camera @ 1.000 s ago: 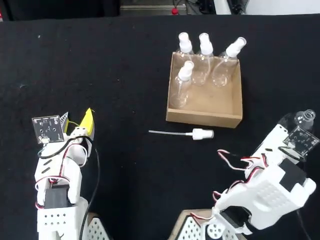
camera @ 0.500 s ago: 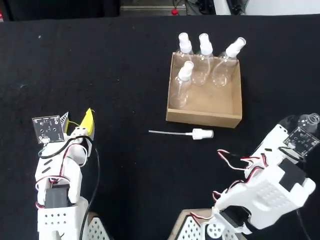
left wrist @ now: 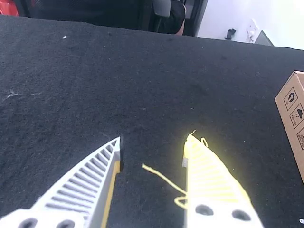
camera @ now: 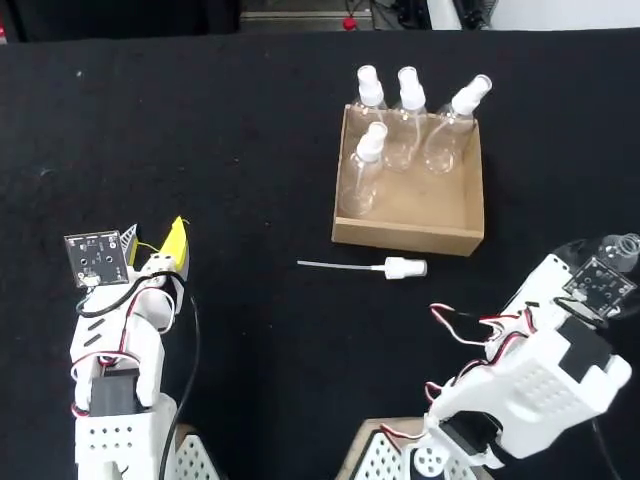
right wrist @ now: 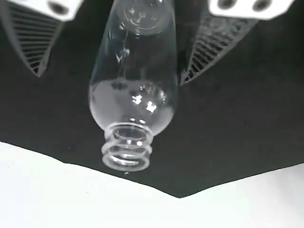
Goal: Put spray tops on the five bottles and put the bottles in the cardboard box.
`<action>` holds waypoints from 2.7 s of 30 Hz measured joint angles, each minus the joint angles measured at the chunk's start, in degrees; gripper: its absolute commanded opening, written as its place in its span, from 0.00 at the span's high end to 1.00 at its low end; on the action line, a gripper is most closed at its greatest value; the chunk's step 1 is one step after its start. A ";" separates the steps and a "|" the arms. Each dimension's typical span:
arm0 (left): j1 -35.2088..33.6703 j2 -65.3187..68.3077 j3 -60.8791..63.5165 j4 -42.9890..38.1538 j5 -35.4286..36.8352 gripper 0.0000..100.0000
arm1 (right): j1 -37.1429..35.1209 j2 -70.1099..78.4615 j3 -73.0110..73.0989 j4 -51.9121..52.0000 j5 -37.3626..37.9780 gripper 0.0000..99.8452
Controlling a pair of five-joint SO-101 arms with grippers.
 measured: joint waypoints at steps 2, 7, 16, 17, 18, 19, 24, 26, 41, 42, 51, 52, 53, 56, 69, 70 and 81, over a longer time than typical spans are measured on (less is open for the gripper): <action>0.00 0.00 0.00 0.00 0.00 0.79 | 0.00 0.00 0.00 -1.85 0.00 0.67; 0.00 0.00 0.00 0.00 0.00 0.79 | 0.00 -0.09 2.81 -8.79 0.09 0.67; 0.00 0.00 0.00 0.00 0.00 0.79 | 0.00 -10.02 10.99 -10.73 2.90 0.67; 0.00 0.00 0.00 0.00 0.00 0.79 | 0.00 -11.25 11.69 -10.73 2.90 0.67; 0.00 0.00 0.00 0.00 0.00 0.79 | 0.00 -12.48 12.48 -10.73 2.90 0.67; 0.00 0.00 0.00 0.00 0.00 0.79 | 0.00 -13.71 13.36 -10.73 2.90 0.67; 0.00 0.00 0.00 0.00 0.00 0.79 | 0.00 -19.43 16.70 -10.73 3.16 0.68; 0.00 0.00 0.00 0.00 0.00 0.79 | 0.00 -21.80 16.88 -9.76 3.16 0.67; 0.00 0.00 0.00 0.00 0.00 0.79 | 0.00 -50.64 12.40 35.16 3.16 0.68; 0.00 0.00 0.00 0.00 0.00 0.79 | 0.09 -52.75 12.13 38.51 3.16 0.68; 0.00 0.00 0.00 0.00 0.00 0.79 | 2.99 -71.47 8.70 64.79 3.34 0.68; 0.00 0.00 0.00 0.00 0.00 0.79 | 2.99 -73.14 7.65 68.04 4.22 0.68; 0.00 0.00 0.00 0.00 0.00 0.79 | 2.99 -74.29 6.42 71.12 5.27 0.68; 0.00 0.00 0.00 0.00 0.00 0.79 | 1.93 -75.52 2.64 79.38 8.53 0.68; 0.00 0.00 0.00 0.00 0.00 0.79 | -2.37 -74.29 -11.87 101.98 16.44 0.68; 0.00 0.00 0.00 0.00 0.00 0.79 | -2.37 -74.29 -11.87 101.98 16.53 0.68; 0.00 0.00 0.00 0.00 0.00 0.79 | -1.58 -60.57 -16.35 102.15 20.31 0.68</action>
